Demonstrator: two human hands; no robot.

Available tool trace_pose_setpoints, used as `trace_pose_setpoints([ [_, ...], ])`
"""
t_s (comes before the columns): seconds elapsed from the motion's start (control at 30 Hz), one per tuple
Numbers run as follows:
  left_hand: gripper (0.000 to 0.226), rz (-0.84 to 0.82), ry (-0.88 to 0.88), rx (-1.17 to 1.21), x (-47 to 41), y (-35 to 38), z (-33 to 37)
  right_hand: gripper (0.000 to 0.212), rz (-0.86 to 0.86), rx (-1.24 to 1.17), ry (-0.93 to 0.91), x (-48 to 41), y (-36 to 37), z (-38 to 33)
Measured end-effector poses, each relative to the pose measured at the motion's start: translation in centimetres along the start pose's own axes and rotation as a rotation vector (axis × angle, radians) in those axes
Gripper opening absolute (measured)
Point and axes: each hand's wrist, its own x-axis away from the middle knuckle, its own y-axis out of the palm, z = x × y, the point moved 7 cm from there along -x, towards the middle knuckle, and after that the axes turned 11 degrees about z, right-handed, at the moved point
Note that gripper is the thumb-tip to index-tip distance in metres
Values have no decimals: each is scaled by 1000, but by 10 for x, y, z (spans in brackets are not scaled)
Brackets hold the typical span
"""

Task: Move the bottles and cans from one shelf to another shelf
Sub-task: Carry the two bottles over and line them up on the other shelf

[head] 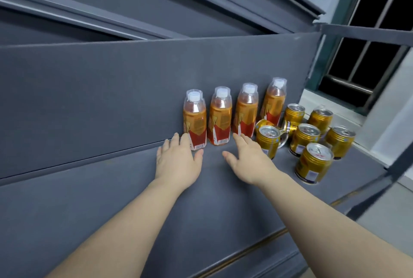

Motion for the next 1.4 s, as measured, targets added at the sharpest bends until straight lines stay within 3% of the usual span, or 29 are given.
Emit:
trace_pose_setpoints([
  [0.13, 62, 56, -91, 25, -13, 1, 4, 79, 14, -105, -35, -35, 2, 7],
  [0.4, 79, 94, -232, 114, -34, 12, -2, 93, 82, -330, 66, -85, 24, 7],
  [0.7, 94, 96, -340, 374, -71, 36, -10, 106, 169, -467, 137, -120, 39, 8],
  [1.4, 77, 200, -356, 467, -93, 58, -5, 79, 282, -442, 166, -133, 49, 11],
])
